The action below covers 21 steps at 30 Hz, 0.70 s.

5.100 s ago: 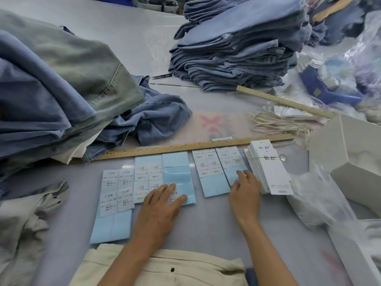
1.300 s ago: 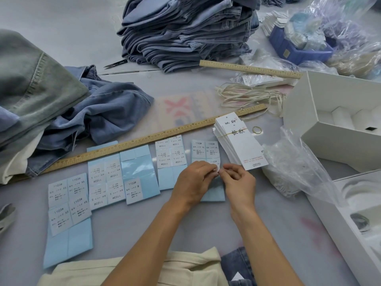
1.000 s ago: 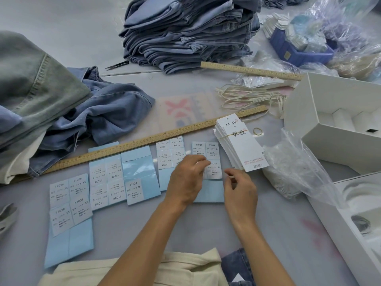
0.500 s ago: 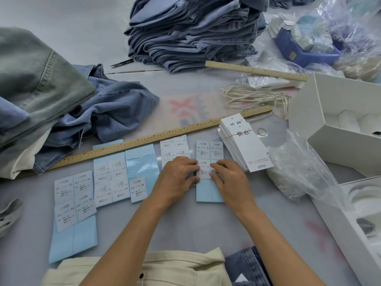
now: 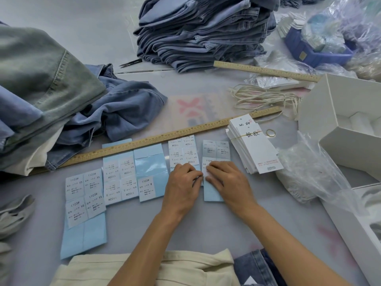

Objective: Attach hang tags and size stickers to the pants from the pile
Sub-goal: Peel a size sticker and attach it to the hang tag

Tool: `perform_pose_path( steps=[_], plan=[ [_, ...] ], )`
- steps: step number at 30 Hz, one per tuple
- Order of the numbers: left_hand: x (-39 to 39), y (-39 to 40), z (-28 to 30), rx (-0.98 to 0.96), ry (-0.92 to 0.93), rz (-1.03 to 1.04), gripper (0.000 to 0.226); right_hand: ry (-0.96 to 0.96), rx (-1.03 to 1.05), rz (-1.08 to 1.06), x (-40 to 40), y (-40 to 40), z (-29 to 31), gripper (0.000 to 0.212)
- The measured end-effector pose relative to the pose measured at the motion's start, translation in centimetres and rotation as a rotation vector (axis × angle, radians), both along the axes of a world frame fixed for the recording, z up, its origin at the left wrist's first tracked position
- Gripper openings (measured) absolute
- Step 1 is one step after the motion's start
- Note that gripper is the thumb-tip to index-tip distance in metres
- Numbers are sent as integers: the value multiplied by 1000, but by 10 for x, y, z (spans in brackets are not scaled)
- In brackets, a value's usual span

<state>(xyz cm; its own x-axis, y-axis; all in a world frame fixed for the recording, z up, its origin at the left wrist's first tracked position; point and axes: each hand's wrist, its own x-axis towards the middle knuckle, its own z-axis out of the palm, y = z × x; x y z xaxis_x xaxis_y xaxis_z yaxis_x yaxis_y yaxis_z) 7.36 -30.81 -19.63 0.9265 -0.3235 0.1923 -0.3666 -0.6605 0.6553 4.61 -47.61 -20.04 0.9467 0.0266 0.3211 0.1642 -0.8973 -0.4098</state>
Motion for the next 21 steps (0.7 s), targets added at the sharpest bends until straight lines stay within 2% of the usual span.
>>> perform_pose_path(
  steps=[2, 4, 7, 10, 12, 18, 21],
  plan=[
    [0, 0, 0, -6, 8, 9, 10, 74, 176, -78, -1, 0, -3, 21],
    [0, -1, 0, -12, 24, 25, 10, 106, 267, -116, 1, 1, -4, 19],
    [2, -3, 2, -21, 82, 52, 16, 101, 276, -123, 5, -2, -4, 15],
    [5, -8, 5, -6, 141, 67, 18, 159, 318, -163, 6, -2, -4, 33],
    [7, -12, 7, 40, 153, 63, 19, 189, 328, -145, 6, -2, -4, 37],
    [1, -12, 6, 23, 175, 87, 23, 159, 367, -142, 8, -1, -3, 18],
    [0, -13, 11, -86, 249, 118, 19, 201, 418, -142, 11, -2, 1, 15]
  ],
)
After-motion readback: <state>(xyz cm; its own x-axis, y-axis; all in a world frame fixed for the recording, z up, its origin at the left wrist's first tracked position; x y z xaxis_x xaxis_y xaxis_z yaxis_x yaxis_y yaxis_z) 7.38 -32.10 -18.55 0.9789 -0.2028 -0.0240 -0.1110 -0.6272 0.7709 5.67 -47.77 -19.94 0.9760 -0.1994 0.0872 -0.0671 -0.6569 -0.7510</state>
